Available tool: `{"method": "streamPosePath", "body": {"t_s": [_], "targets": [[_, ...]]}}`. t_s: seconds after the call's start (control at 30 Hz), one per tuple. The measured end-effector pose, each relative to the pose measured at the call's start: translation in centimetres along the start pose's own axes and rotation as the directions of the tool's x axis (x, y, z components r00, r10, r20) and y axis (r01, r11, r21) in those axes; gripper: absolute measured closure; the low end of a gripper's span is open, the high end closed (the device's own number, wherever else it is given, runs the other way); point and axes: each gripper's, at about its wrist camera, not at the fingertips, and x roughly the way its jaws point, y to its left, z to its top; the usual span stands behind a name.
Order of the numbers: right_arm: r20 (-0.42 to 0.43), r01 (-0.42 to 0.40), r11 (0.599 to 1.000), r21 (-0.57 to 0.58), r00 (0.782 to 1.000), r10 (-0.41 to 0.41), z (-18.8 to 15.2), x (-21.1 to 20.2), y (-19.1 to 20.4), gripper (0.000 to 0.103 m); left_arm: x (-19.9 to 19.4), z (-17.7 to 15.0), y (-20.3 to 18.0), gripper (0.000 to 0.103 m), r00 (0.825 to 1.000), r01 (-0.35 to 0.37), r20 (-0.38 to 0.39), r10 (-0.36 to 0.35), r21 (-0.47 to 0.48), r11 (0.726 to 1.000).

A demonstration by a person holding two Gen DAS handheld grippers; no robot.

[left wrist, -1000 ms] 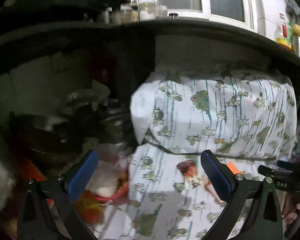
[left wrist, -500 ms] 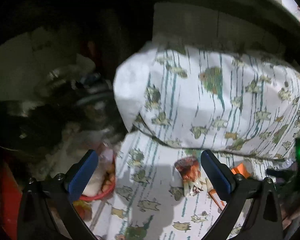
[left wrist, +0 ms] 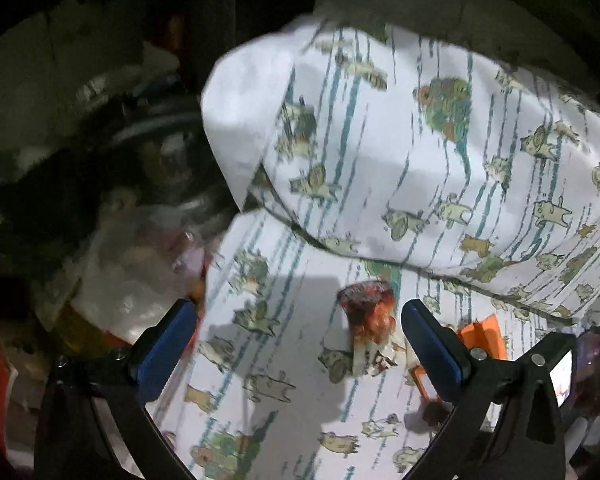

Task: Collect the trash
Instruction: 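Grasp the orange paper bag with the right gripper while the left approaches the snack wrapper, then close the left gripper on the red snack wrapper while the right holds the bag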

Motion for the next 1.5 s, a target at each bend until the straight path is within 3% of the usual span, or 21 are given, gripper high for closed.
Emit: {"method": "streamPosePath", "body": {"t_s": [0.07, 0.17, 0.33, 0.4, 0.57, 0.7, 0.73, 0.83, 0.87, 1.0, 1.2, 1.3, 1.4, 1.5], "targets": [[0.032, -0.027, 0.998, 0.058, 0.999, 0.025, 0.1, -1.2, -1.4, 0.065, 0.8, -0.1, -0.1, 0.0, 1.0, 0.0, -0.031, 0.0, -0.019, 1.0], [0.115, -0.058, 0.992, 0.113, 0.992, 0.045, 0.0, -4.4, -3.3, 0.066, 2.0, 0.4, -0.8, 0.0, 0.997, 0.023, -0.069, -0.025, -0.031, 0.999], [0.277, -0.144, 0.976, 0.163, 0.956, 0.095, -1.0, -10.2, -6.1, 0.066, 4.7, 0.8, -2.5, 0.001, 0.991, 0.054, -0.118, -0.057, -0.032, 0.998], [0.303, -0.153, 0.974, 0.168, 0.948, 0.097, -1.4, -11.7, -6.6, 0.066, 6.4, 0.3, -3.1, 0.014, 0.983, 0.074, -0.165, -0.083, -0.056, 0.996], [0.302, -0.105, 0.977, 0.184, 0.952, 0.045, -2.3, -12.1, -8.2, 0.065, 10.9, -1.3, -4.9, 0.041, 0.953, 0.093, -0.283, -0.105, -0.056, 0.994], [0.301, -0.139, 0.962, 0.235, 0.952, 0.064, -2.2, -12.2, -10.3, 0.065, 12.6, -2.4, -5.7, 0.055, 0.942, 0.076, -0.322, -0.095, -0.07, 0.995], [0.302, -0.139, 0.96, 0.245, 0.951, 0.061, -2.1, -12.2, -10.8, 0.065, 12.9, -2.7, -6.0, 0.057, 0.938, 0.081, -0.332, -0.099, -0.069, 0.994], [0.298, -0.175, 0.948, 0.267, 0.95, 0.092, -2.0, -11.9, -11.8, 0.065, 13.3, -2.9, -6.5, 0.059, 0.955, 0.001, -0.298, -0.005, -0.013, 1.0], [0.296, -0.19, 0.944, 0.269, 0.949, 0.106, -1.8, -11.7, -11.9, 0.065, 13.4, -2.9, -6.5, 0.059, 0.957, -0.001, -0.292, -0.003, -0.011, 1.0], [0.302, -0.18, 0.945, 0.272, 0.949, 0.094, -1.7, -11.9, -12.3, 0.065, 14.2, -3.0, -6.7, 0.059, 0.94, 0.07, -0.33, -0.081, -0.047, 0.996], [0.293, -0.172, 0.943, 0.285, 0.952, 0.085, -1.7, -11.5, -12.7, 0.065, 14.9, -3.6, -7.4, 0.061, 0.925, 0.077, -0.371, -0.082, -0.03, 0.997], [0.29, -0.17, 0.937, 0.304, 0.954, 0.079, -1.7, -11.4, -12.9, 0.065, 14.5, -3.8, -7.4, 0.063, 0.93, 0.064, -0.36, -0.066, -0.018, 0.998], [0.295, -0.174, 0.932, 0.317, 0.952, 0.077, -1.7, -11.5, -12.9, 0.065, 12.9, -3.5, -7.2, 0.063, 0.929, 0.112, -0.353, -0.114, -0.028, 0.993], [0.299, -0.184, 0.925, 0.333, 0.951, 0.081, -1.8, -12.1, -12.6, 0.065, 9.9, -2.8, -7.1, 0.063, 0.953, 0.116, -0.285, -0.108, 0.01, 0.993]]}}
